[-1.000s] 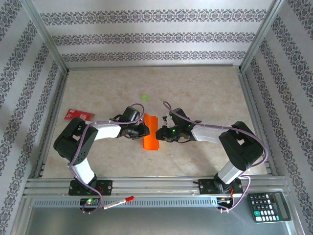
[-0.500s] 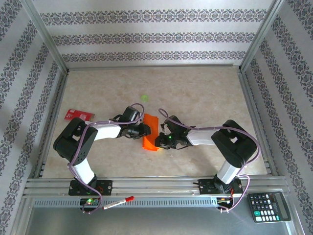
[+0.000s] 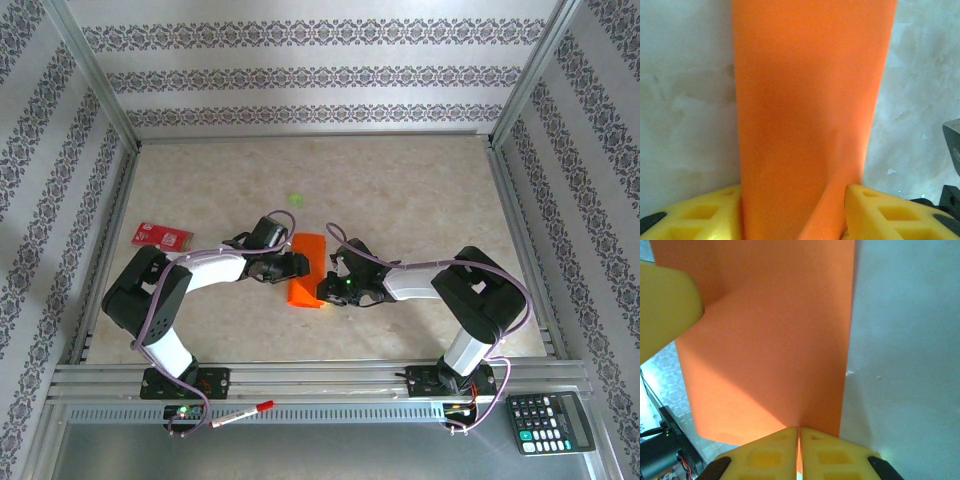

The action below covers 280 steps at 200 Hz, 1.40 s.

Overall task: Fold a paper plane with a square sheet of paper (pick it up from the middle)
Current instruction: Hold the square sheet of paper at the center of the table.

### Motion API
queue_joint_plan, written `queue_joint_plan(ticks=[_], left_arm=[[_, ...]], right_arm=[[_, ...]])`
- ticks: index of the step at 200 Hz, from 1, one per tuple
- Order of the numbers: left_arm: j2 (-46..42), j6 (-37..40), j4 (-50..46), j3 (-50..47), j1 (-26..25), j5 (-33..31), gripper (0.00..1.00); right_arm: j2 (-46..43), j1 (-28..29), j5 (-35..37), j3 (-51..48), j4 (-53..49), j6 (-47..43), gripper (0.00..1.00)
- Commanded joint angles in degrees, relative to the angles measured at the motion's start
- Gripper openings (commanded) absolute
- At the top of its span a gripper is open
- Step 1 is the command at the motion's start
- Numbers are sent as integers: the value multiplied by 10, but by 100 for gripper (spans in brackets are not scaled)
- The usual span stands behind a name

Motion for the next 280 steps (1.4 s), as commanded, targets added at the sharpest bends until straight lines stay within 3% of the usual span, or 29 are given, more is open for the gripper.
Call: queue_joint_plan(ticks=[1, 103, 206, 280], left_arm=[[-11, 24, -61, 19, -11, -27, 50], [24, 64, -106, 55, -27, -35, 32], [46, 95, -150, 81, -28, -7, 25], [52, 99, -171, 93, -25, 0, 21]], right_arm=[[11, 14, 27, -13, -5, 6, 11], [-13, -3, 4, -5, -9, -13, 15], [-76, -113, -28, 26, -127, -111, 22], [-61, -144, -41, 73, -190, -164, 23]])
